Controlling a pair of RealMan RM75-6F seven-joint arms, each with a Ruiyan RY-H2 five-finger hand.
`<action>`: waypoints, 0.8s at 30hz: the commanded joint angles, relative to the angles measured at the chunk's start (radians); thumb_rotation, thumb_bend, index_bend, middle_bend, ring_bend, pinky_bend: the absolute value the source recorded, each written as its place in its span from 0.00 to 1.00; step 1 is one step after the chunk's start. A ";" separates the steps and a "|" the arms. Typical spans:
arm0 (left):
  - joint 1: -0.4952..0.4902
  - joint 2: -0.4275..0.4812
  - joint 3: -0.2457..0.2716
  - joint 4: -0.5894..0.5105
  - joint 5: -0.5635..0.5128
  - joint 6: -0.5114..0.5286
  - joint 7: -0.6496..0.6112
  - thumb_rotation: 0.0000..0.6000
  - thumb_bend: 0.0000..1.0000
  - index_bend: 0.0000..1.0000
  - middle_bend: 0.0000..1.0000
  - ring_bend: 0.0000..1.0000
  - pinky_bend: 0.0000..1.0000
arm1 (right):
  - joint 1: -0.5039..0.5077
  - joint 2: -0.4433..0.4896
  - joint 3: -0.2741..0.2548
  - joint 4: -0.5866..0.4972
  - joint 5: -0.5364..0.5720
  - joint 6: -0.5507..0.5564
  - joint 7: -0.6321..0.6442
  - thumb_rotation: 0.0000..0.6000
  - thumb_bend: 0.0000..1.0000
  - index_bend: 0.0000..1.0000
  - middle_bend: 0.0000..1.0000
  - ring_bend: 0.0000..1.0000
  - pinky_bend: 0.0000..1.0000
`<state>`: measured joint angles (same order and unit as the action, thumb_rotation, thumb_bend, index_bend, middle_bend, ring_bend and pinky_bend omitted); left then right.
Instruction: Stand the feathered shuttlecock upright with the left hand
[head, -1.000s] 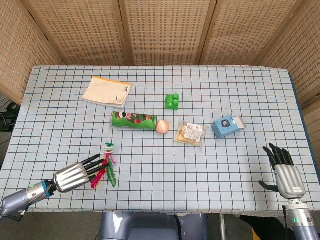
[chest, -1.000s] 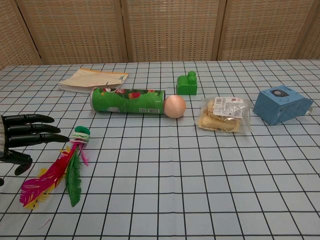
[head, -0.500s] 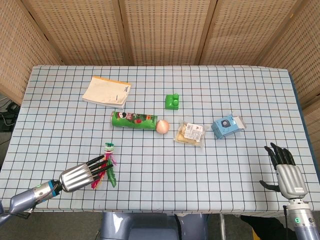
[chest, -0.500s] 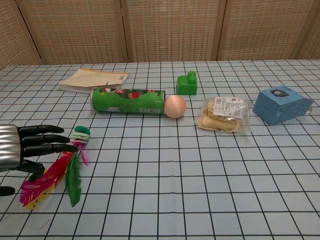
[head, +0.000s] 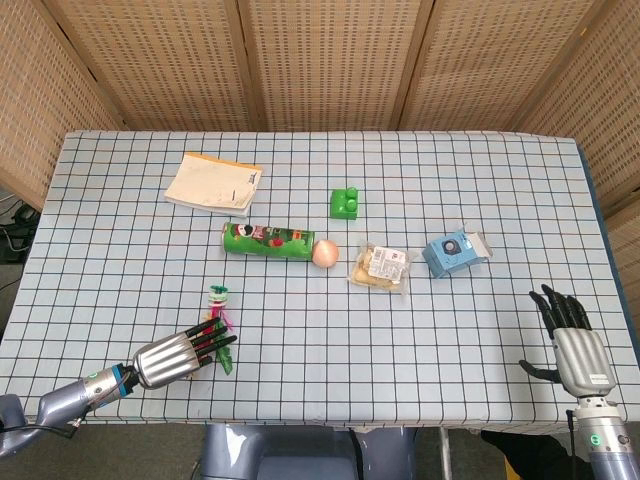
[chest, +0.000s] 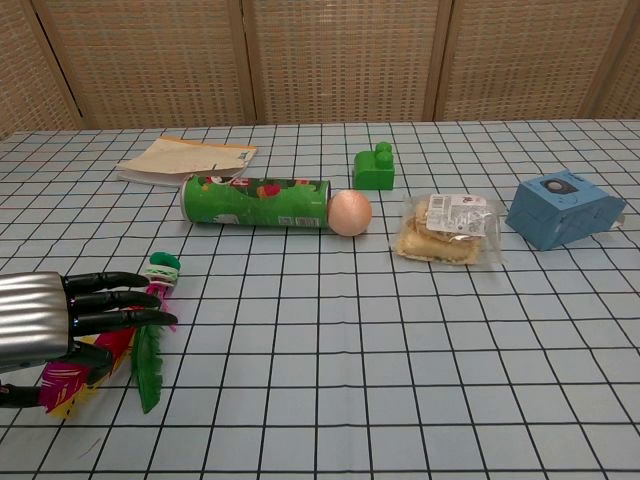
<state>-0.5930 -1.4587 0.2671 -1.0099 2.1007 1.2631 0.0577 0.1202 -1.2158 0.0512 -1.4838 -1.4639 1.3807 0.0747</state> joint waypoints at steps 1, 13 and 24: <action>0.001 -0.005 0.004 0.004 -0.004 0.000 0.001 1.00 0.31 0.51 0.00 0.00 0.00 | -0.001 0.001 0.000 0.000 -0.001 0.002 0.003 1.00 0.01 0.03 0.00 0.00 0.00; -0.005 -0.021 0.018 0.019 -0.021 0.004 -0.016 1.00 0.43 0.59 0.00 0.00 0.00 | -0.003 0.000 0.000 0.003 -0.005 0.007 0.009 1.00 0.01 0.03 0.00 0.00 0.00; 0.003 -0.034 0.021 0.031 -0.029 0.037 -0.003 1.00 0.46 0.76 0.02 0.00 0.00 | -0.002 0.000 -0.002 0.004 -0.005 0.003 0.007 1.00 0.01 0.03 0.00 0.00 0.00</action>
<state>-0.5901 -1.4932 0.2891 -0.9799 2.0722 1.2983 0.0528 0.1178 -1.2158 0.0493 -1.4797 -1.4684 1.3840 0.0815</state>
